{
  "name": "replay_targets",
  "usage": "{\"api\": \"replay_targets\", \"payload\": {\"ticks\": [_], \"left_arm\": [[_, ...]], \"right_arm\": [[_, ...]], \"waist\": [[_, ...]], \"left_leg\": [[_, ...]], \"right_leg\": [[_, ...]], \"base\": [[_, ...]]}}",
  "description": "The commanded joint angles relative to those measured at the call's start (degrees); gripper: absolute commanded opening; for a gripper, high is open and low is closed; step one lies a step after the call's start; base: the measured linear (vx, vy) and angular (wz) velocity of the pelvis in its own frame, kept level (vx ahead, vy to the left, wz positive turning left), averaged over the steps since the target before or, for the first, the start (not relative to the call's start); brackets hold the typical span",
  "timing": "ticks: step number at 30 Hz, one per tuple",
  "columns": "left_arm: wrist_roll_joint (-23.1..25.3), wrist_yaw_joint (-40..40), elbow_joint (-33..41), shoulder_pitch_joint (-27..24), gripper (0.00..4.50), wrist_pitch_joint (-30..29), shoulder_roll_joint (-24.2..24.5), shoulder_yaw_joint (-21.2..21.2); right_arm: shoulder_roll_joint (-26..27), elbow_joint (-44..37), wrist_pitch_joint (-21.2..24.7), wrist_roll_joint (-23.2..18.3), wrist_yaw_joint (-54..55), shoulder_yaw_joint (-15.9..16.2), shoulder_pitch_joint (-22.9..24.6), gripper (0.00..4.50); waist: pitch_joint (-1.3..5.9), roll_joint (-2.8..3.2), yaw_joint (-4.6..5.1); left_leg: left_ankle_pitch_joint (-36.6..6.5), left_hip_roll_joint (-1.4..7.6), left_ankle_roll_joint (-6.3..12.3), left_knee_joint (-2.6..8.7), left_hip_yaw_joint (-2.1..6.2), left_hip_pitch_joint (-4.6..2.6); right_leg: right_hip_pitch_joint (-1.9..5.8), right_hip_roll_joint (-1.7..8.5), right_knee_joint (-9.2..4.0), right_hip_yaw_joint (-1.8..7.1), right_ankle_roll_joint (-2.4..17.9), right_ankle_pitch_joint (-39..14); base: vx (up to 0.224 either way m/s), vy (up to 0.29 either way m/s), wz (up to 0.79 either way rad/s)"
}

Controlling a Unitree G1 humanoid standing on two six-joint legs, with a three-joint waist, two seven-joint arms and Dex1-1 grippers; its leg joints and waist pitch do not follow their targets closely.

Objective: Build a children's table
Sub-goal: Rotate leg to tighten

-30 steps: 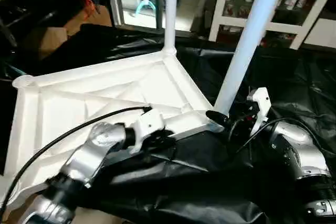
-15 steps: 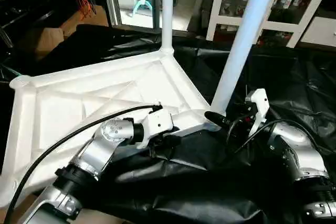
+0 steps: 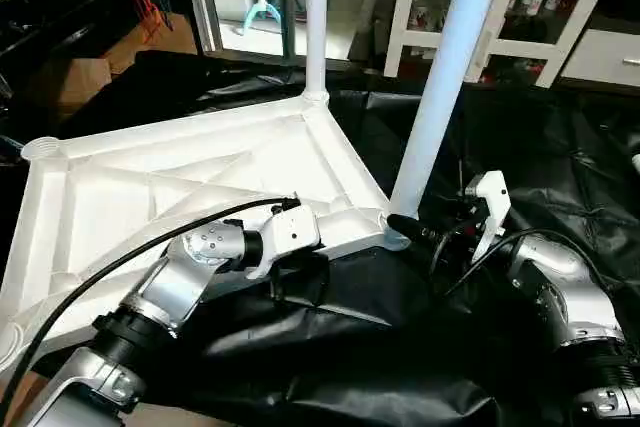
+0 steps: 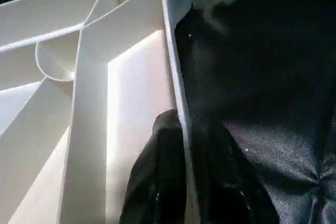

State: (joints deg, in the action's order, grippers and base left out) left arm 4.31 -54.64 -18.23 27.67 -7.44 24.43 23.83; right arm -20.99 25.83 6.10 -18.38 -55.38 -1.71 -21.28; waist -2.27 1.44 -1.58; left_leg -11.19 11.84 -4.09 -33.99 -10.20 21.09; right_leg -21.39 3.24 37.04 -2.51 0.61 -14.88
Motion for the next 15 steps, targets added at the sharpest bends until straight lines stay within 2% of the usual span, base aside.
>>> {"api": "replay_targets", "payload": {"ticks": [1, 3, 7, 10, 12, 15], "left_arm": [[3.1, -1.5, -2.2, -1.8, 0.15, -1.6, 2.3, 2.6], [4.1, -2.1, -1.7, -1.9, 0.03, -1.7, 3.2, 3.4], [4.7, -2.9, -1.1, -2.3, 0.01, -1.9, 3.8, 3.8], [4.4, -3.8, -0.9, -2.6, 0.01, -1.4, 4.2, 4.1], [3.6, -5.2, -0.3, -3.2, 0.01, 0.1, 4.8, 4.3], [3.3, -5.4, 0.2, -3.5, 0.01, 0.5, 5.2, 4.5]], "right_arm": [[0.0, -0.9, 0.0, -0.1, 0.0, 0.0, -0.1, 3.67], [0.1, -0.6, -0.2, -0.1, 0.0, -0.1, -0.4, 3.67], [0.2, -0.3, -0.4, -0.1, 0.0, -0.1, -0.8, 3.67], [0.2, -0.3, -0.2, -0.5, -1.2, 0.0, -1.1, 3.67], [-0.2, -0.3, 0.6, -1.3, -3.5, 0.4, -1.4, 3.67], [-0.4, -0.2, 0.9, -1.9, -5.2, 0.7, -1.7, 3.67]], "waist": [[2.69, -0.53, -0.13], [2.55, -0.52, -0.19], [2.43, -0.43, -0.14], [2.70, -0.46, -0.24], [2.83, -0.51, -0.23], [2.79, -0.47, -0.20]], "left_leg": [[-5.4, 1.41, 4.53, 3.35, 0.43, -0.25], [-6.9, 1.53, 3.93, 3.52, 0.44, -0.38], [-7.9, 1.57, 3.06, 3.66, 0.41, -0.52], [-6.5, 1.51, 3.18, 3.53, 0.45, -0.36], [-5.1, 1.37, 3.94, 3.35, 0.45, -0.18], [-5.4, 1.41, 4.52, 3.34, 0.42, -0.24]], "right_leg": [[2.43, 3.96, -4.81, 2.49, 14.2, 5.1], [2.31, 4.03, -5.08, 2.51, 14.0, 2.0], [2.13, 4.00, -5.27, 2.58, 13.7, -0.2], [2.39, 4.02, -4.94, 2.61, 13.8, 2.3], [2.56, 3.96, -4.66, 2.57, 14.0, 5.3], [2.46, 3.97, -4.69, 2.51, 14.2, 5.7]], "base": [[0.000, 0.000, 0.00], [0.000, 0.000, 0.00], [0.000, 0.000, 0.00], [0.000, 0.000, 0.00], [0.000, 0.000, 0.00], [0.000, 0.000, 0.00]]}}
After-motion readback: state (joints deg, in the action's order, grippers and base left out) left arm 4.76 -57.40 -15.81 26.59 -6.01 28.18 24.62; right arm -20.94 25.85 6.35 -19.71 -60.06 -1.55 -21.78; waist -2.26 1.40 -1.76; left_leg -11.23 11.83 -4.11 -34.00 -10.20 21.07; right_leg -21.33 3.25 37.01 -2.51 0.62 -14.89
